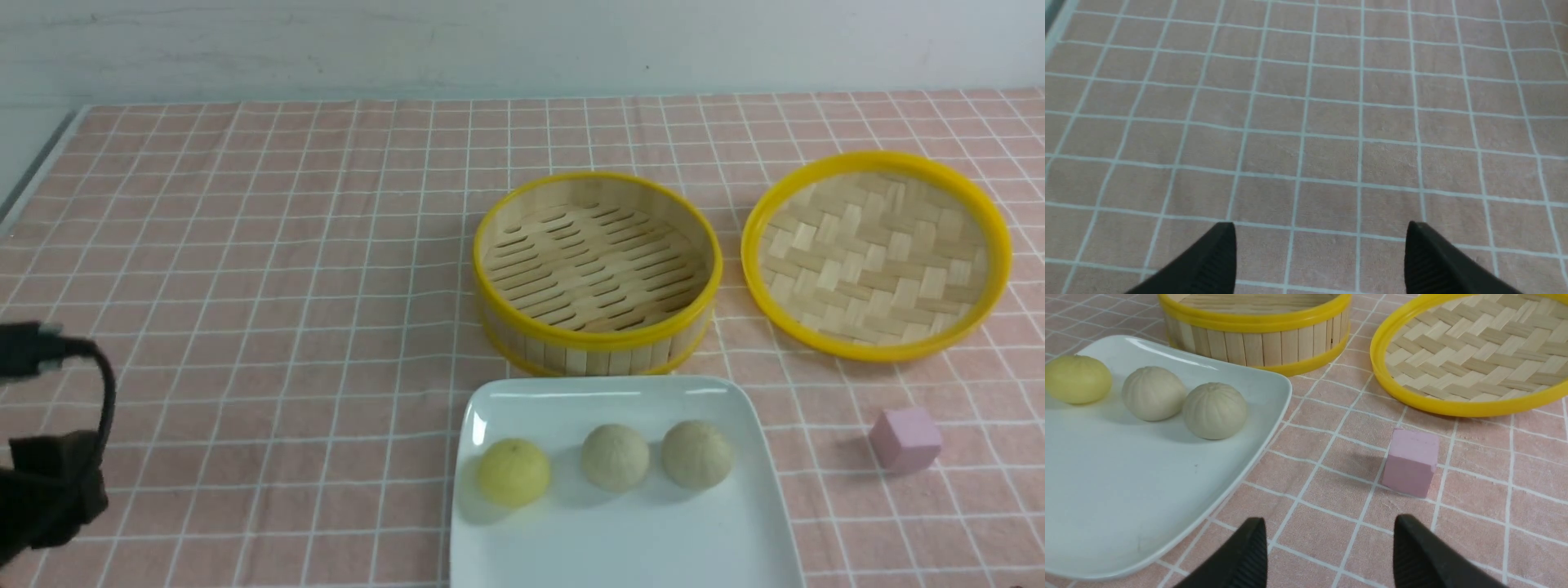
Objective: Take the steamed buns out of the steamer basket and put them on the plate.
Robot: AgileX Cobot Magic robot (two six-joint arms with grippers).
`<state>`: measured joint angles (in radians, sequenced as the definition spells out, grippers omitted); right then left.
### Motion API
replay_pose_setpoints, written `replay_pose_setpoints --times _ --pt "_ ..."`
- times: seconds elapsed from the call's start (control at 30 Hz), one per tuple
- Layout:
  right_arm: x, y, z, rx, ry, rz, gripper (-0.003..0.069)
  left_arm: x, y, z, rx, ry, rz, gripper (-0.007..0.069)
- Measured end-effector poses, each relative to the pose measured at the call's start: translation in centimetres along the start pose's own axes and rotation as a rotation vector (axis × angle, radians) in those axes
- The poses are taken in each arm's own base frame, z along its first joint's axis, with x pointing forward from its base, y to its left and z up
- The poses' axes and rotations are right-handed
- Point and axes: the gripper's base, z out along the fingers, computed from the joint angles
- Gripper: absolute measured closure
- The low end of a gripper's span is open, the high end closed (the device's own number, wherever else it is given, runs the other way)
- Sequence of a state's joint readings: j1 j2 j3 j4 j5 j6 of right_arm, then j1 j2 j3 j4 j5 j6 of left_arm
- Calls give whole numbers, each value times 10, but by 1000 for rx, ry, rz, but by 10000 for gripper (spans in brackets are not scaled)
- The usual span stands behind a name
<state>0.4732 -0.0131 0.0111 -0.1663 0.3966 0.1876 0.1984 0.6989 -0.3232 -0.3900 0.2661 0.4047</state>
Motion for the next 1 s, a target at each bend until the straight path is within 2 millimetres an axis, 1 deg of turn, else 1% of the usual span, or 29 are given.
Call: replay_pose_setpoints --times 0.07,0.13,0.27,0.37,0.53,0.63,0.83,1.0 --pt "0 0 0 0 0 0 237 19 1 -8 -28 -92 -31 78" --pt "0 0 0 0 0 0 237 32 2 -17 -53 -197 -56 78" --pt "0 0 0 0 0 0 237 53 2 -24 -61 -267 -67 78" --pt "0 0 0 0 0 0 237 65 1 -25 -54 -283 -81 78" --pt "0 0 0 0 0 0 237 75 0 -25 -37 -285 -106 78" --pt "0 0 0 0 0 0 237 76 -1 -26 -24 -287 -117 78" --pt "0 0 0 0 0 0 237 79 -5 -34 -12 -332 -19 78" --pt "0 0 0 0 0 0 237 78 -5 -37 -13 -367 -4 78"
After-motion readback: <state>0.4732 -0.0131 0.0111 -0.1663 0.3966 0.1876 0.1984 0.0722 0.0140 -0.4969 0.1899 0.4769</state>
